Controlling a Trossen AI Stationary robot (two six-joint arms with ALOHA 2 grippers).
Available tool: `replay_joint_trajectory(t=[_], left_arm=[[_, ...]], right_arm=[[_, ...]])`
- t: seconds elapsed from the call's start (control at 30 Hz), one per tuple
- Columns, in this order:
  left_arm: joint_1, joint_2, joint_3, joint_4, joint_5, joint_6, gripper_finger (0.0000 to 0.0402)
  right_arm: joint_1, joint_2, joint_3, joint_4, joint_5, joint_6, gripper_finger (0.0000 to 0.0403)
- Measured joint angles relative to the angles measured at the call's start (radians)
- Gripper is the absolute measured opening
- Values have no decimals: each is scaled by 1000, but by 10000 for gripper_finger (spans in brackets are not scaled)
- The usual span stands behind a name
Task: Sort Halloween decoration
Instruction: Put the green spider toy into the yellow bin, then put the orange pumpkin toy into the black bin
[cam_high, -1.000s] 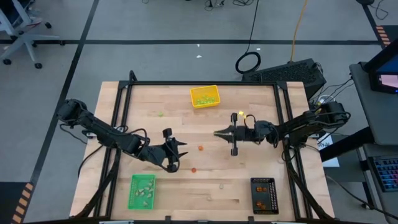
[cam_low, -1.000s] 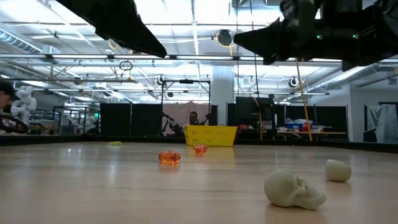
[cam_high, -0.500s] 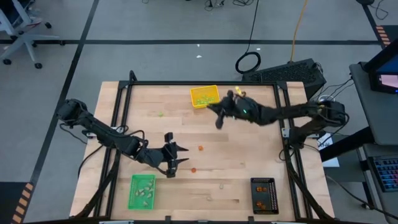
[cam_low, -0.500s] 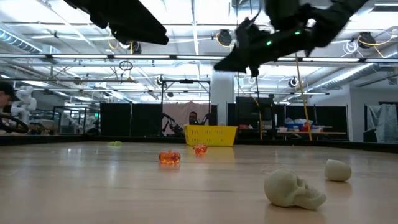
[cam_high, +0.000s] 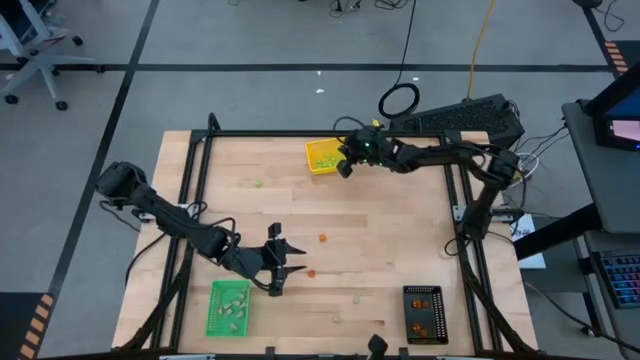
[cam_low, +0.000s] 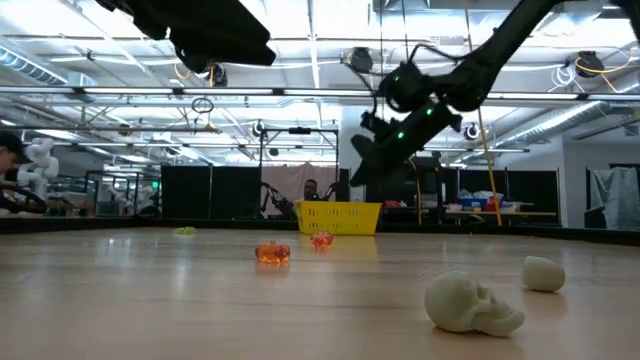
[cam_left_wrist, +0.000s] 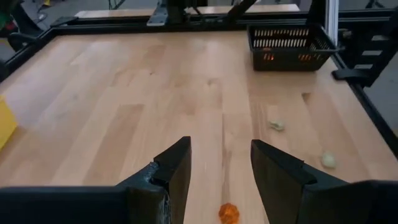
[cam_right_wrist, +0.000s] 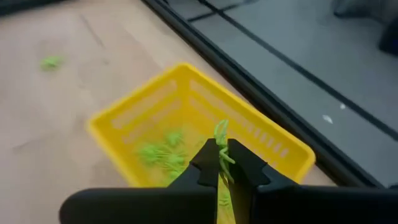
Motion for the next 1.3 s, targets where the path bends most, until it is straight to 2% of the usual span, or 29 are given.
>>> replay_joint_trajectory(t=[0.2,0.37,0.53,0.67,0.8,0.97,1.17,1.3], left_arm=[[-4,34,0,8,13,-8,166],[-5,73,1,19,20,-27,166],[-6,117,1,45,20,-27,166],[-13,143,1,42,19,-27,166],[-27,167,1,33,22,-27,166],[-38,182,1,40,41,-28,166],[-38,205,1,72,66,-30,166],[-38,235,1,91,68,-27,166]], right_arm=[[-15,95,73,-20,2,27,20],[-15,111,104,-71,4,72,52],[0,71,121,-162,5,87,95],[53,-26,122,-260,5,69,127],[173,-148,109,-368,5,54,142],[391,-273,-13,-363,20,94,142],[670,-330,-127,-320,242,190,140],[827,-317,-164,-219,333,207,140]])
